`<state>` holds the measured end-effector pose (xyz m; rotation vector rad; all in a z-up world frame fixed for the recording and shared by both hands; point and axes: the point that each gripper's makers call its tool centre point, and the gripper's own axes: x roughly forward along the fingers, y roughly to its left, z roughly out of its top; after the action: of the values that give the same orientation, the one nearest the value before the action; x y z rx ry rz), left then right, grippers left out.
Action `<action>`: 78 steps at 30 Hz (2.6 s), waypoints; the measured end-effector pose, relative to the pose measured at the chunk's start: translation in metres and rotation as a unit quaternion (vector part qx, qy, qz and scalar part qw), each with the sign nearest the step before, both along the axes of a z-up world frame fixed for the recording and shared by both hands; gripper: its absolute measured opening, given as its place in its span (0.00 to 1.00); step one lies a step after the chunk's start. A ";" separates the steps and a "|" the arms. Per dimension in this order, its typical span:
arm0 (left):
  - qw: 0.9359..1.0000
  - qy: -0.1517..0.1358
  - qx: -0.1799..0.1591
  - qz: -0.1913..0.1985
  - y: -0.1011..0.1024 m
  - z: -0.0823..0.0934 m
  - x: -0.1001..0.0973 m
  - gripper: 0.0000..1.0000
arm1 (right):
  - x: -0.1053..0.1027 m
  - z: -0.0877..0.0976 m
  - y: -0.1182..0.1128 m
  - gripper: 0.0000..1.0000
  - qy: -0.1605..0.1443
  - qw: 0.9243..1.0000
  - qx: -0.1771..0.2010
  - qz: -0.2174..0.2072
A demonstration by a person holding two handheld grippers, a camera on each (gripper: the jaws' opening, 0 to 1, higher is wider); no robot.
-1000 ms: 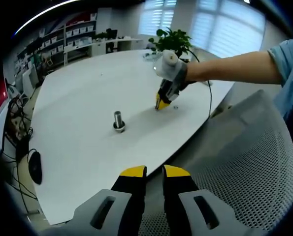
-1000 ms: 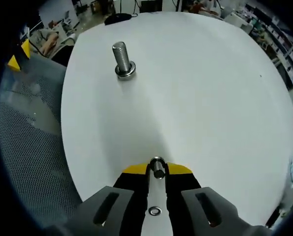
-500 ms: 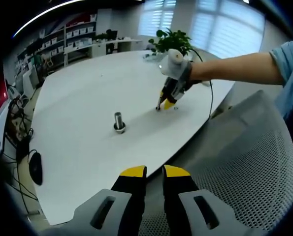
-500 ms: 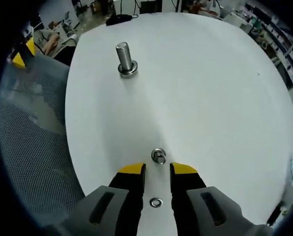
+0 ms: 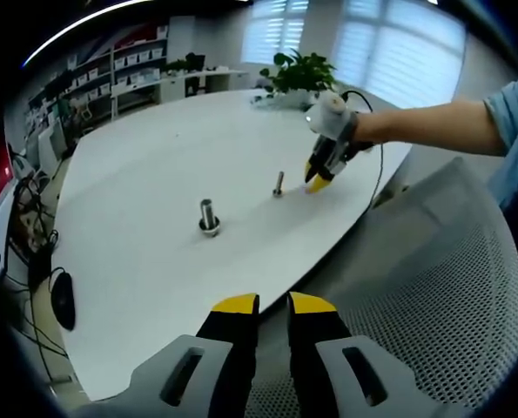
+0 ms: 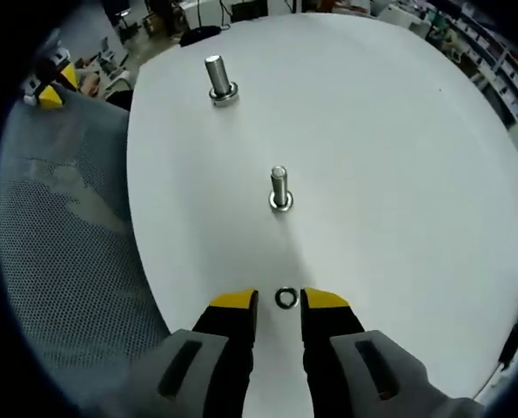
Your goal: Place the washer onto the threaded stud by aligning its center hole with the stud, sliding it down to the base, and recovering from edge contact or off-axis alignment until the washer reaches the visible bottom stop.
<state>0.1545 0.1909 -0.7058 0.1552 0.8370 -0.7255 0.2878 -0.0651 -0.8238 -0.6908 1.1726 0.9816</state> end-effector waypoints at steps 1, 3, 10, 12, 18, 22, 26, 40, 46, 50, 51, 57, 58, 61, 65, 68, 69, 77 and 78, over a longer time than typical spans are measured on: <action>1.000 -0.001 0.000 0.000 0.000 0.000 0.000 0.10 | -0.002 -0.001 -0.003 0.22 0.004 1.000 -0.002 0.001; 1.000 -0.003 -0.002 0.000 -0.001 0.001 0.001 0.10 | -0.006 -0.003 -0.010 0.22 0.010 1.000 -0.004 0.000; 1.000 0.000 0.001 -0.003 -0.001 0.000 0.000 0.10 | -0.022 -0.009 -0.033 0.24 0.032 0.999 -0.014 -0.009; 1.000 0.000 0.002 -0.003 0.000 0.000 -0.001 0.10 | -0.027 -0.010 -0.039 0.24 0.035 0.999 -0.024 -0.006; 1.000 0.001 0.002 -0.004 -0.001 0.000 -0.001 0.10 | -0.034 -0.016 -0.053 0.26 0.042 0.998 -0.047 -0.002; 1.000 0.001 0.001 -0.005 -0.001 0.000 -0.001 0.10 | -0.033 -0.018 -0.057 0.26 0.039 0.998 -0.059 0.003; 1.000 0.002 0.002 -0.006 -0.001 -0.001 -0.002 0.10 | -0.033 -0.019 -0.057 0.26 0.038 0.997 -0.067 0.012; 1.000 0.004 0.003 -0.004 0.000 -0.001 -0.002 0.10 | -0.032 -0.020 -0.059 0.23 0.035 0.987 -0.139 0.072; 1.000 0.001 0.002 -0.003 0.000 0.000 -0.001 0.10 | -0.033 -0.019 -0.060 0.24 0.033 0.989 -0.131 0.065; 1.000 0.001 0.001 -0.005 -0.001 0.000 -0.001 0.10 | -0.032 -0.020 -0.061 0.23 0.029 0.990 -0.123 0.066; 1.000 0.001 0.001 -0.005 -0.001 0.000 -0.001 0.10 | -0.034 -0.019 -0.060 0.24 0.027 0.990 -0.123 0.068; 1.000 -0.001 -0.001 -0.004 -0.001 0.001 0.000 0.10 | -0.033 -0.020 -0.060 0.24 0.023 0.990 -0.120 0.070; 1.000 -0.001 -0.001 -0.004 -0.001 0.001 0.000 0.10 | -0.033 -0.020 -0.060 0.24 0.023 0.990 -0.118 0.070; 1.000 -0.004 0.000 -0.004 -0.001 0.001 0.000 0.10 | -0.033 -0.019 -0.060 0.24 0.021 0.991 -0.116 0.071; 1.000 -0.007 -0.001 -0.004 -0.001 0.002 0.001 0.10 | -0.033 -0.019 -0.060 0.24 0.019 0.991 -0.114 0.066; 1.000 -0.011 -0.001 -0.004 -0.001 0.003 0.002 0.08 | -0.032 -0.020 -0.060 0.24 0.023 0.991 -0.116 0.063; 1.000 -0.010 0.000 -0.004 -0.001 0.002 0.001 0.08 | -0.032 -0.020 -0.060 0.24 0.024 0.991 -0.116 0.062; 1.000 -0.012 -0.002 -0.003 -0.001 0.003 0.002 0.08 | -0.032 -0.019 -0.060 0.24 0.026 0.991 -0.119 0.057; 1.000 -0.012 -0.002 -0.003 -0.001 0.004 0.002 0.08 | -0.032 -0.020 -0.060 0.24 0.026 0.991 -0.118 0.056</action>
<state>0.1561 0.1899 -0.7023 0.1632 0.8124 -0.7303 0.2558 -0.1252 -0.8433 -0.9329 1.3207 0.9684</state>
